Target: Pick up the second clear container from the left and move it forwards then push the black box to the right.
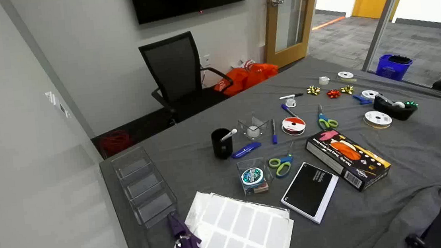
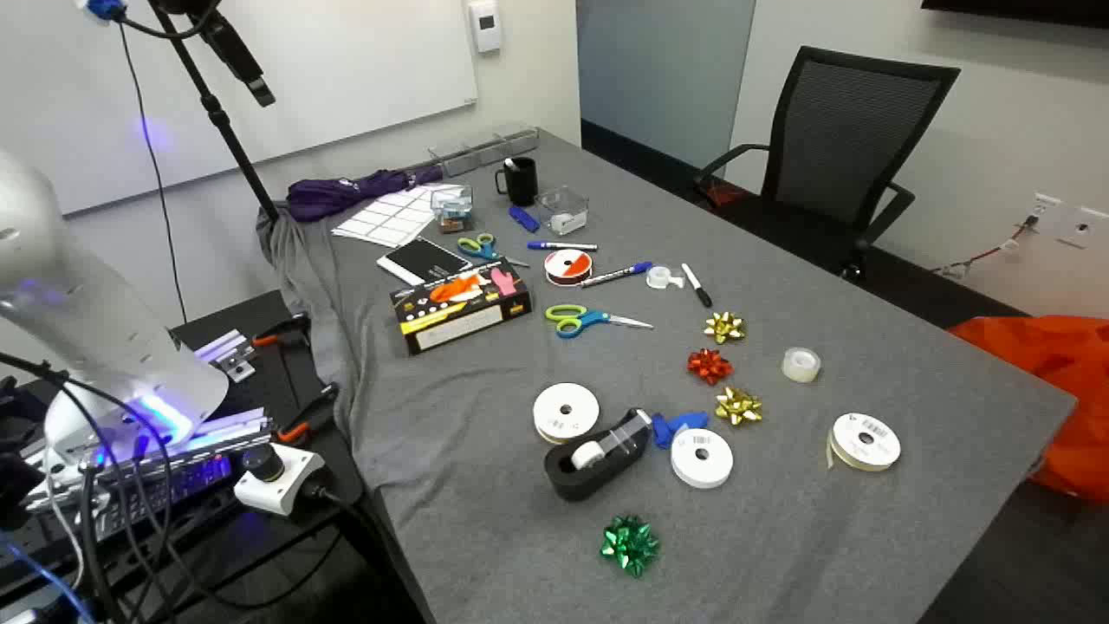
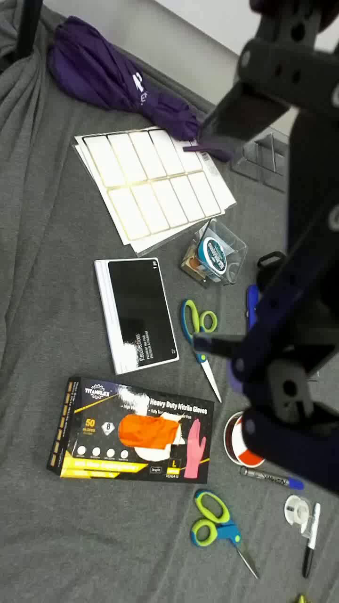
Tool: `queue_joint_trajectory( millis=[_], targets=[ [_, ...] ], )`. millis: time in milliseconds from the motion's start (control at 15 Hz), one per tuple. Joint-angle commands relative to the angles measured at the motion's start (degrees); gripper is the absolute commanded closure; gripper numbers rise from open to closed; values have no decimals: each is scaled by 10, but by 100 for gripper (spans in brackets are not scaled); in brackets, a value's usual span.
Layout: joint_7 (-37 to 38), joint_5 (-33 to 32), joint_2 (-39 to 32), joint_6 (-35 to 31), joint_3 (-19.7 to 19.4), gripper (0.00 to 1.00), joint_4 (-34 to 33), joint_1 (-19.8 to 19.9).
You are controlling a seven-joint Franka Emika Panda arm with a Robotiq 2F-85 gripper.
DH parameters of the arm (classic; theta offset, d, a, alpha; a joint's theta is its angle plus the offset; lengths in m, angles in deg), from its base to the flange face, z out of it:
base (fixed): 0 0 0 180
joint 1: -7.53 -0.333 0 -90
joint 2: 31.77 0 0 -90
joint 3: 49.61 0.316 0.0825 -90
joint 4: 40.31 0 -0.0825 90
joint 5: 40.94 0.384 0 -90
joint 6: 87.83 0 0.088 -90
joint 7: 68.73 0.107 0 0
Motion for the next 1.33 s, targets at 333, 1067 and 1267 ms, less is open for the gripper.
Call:
queue_joint_trajectory(
  millis=[333,1067,1267],
  targets=[
    [127,34,-13,-112,92,0,40,11],
    [573,-111,-191,-175,347,0,-55,124],
    [650,-190,-236,-107,369,0,-93,145]
  ],
)
